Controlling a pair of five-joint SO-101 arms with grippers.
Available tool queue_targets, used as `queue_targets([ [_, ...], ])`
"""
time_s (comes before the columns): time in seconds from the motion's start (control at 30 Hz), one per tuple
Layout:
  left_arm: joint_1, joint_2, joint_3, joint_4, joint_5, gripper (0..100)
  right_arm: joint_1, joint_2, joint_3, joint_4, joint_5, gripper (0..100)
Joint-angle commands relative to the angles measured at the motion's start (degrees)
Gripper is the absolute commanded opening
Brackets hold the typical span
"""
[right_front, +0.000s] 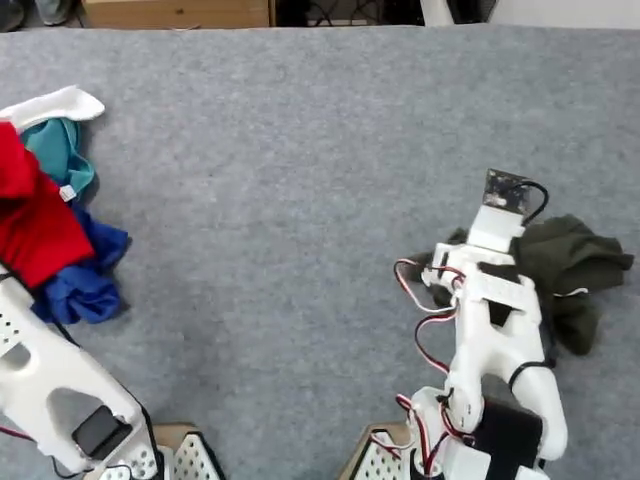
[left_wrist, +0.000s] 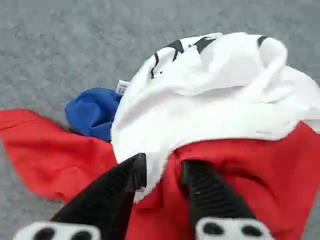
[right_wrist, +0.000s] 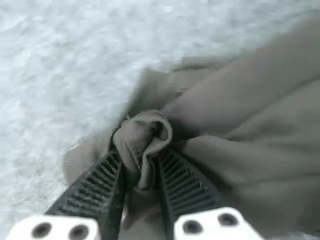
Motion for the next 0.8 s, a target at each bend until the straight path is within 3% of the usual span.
queue_targets([
  [0.0,-1.8,-0.97,0.22,0.26,-0.79,34,-4.66,-3.65,-0.4,0.97,-0.26,1.5],
  [0.13,-5.32,-0.97,-6.73,0.26,-1.05,33,-15.38,-15.16,-3.38,7.21,-0.26,1.5],
  [0.33,-10.33,-3.69,-10.51,0.26,-1.14,32,-39.03,-30.02,-16.31,16.18,-0.26,1.5],
  [0.63,-10.68,-5.1,-10.15,0.26,-1.14,32,-57.49,-19.74,-49.63,18.64,-0.62,1.5],
  [0.77,-10.15,-5.1,-10.07,0.26,-1.14,32,-58.11,-9.27,-66.33,18.81,-4.66,1.5],
])
